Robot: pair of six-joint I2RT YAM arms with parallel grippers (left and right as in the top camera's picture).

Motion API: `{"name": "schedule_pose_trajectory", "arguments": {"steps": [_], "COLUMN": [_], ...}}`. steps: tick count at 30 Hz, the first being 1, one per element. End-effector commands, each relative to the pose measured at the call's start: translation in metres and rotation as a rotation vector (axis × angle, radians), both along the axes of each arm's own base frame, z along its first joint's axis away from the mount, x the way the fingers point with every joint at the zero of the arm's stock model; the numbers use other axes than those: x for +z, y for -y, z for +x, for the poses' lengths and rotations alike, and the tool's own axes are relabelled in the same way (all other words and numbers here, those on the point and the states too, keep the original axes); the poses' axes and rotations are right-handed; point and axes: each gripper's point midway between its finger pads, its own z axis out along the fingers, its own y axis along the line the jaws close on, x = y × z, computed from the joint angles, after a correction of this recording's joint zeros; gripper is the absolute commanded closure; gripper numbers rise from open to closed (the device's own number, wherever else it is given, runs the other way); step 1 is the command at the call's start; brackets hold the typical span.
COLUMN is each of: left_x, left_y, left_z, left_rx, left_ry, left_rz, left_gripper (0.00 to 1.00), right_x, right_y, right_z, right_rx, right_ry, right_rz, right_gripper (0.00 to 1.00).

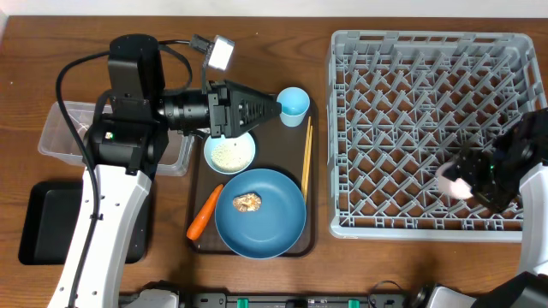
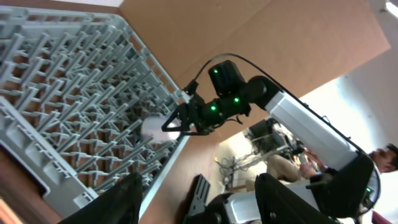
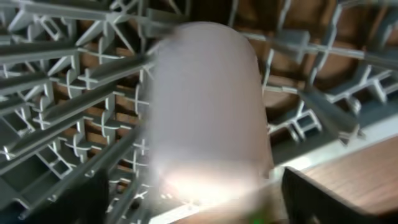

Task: Sort waste into correct bins and load items into the dishwasher rack
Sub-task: 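Lower the pink cup upside down into the rack, open right gripper, then reach the left gripper to the light-blue cup and grasp it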

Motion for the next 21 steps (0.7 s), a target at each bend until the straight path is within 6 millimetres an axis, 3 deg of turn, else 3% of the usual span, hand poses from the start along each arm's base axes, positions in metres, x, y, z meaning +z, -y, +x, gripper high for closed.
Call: {"name": "schedule_pose_trajectory", "arguments": {"steps": [1, 8, 14, 16, 17, 21], "left_x": [-0.004, -0.059, -0.101, -0.119, -0.129, -0.181], "left_y": [-0.004, -0.028, -0.045, -0.039, -0.034, -0.021], "left_z": [0.009, 0.046, 0.082, 0.094, 0.099, 0.126], "left_rx": [0.067, 0.366, 0.584, 0.593, 0.583, 0.563], "left_ry": [0.018, -0.004, 0.121, 0.142, 0.146, 0.092], "left_rz": [0.039, 0.332, 0.674, 0.751, 0.776, 0.835], "left_gripper": [0.41, 0.4, 0.4, 0.4, 0.4, 0.41], "right_x": [0.001, 0.04, 0.113, 0.132, 0.138, 0.139], "right_y": [0.004, 0.002, -0.032, -0.047, -0.052, -0.06], "right_z": [0.005, 0.026, 0.059, 0.066, 0.067, 0.066], "right_rx": [-0.006, 0.006, 0.095, 0.171, 0.198, 0.25], "right_ry": [0.018, 0.117, 0.403, 0.507, 0.54, 0.541], "right_rz": [-0.008, 0.014, 0.166, 0.229, 0.244, 0.219], "right_gripper": [0.02, 0.01, 0.01, 0.02, 0.09, 0.18]}}
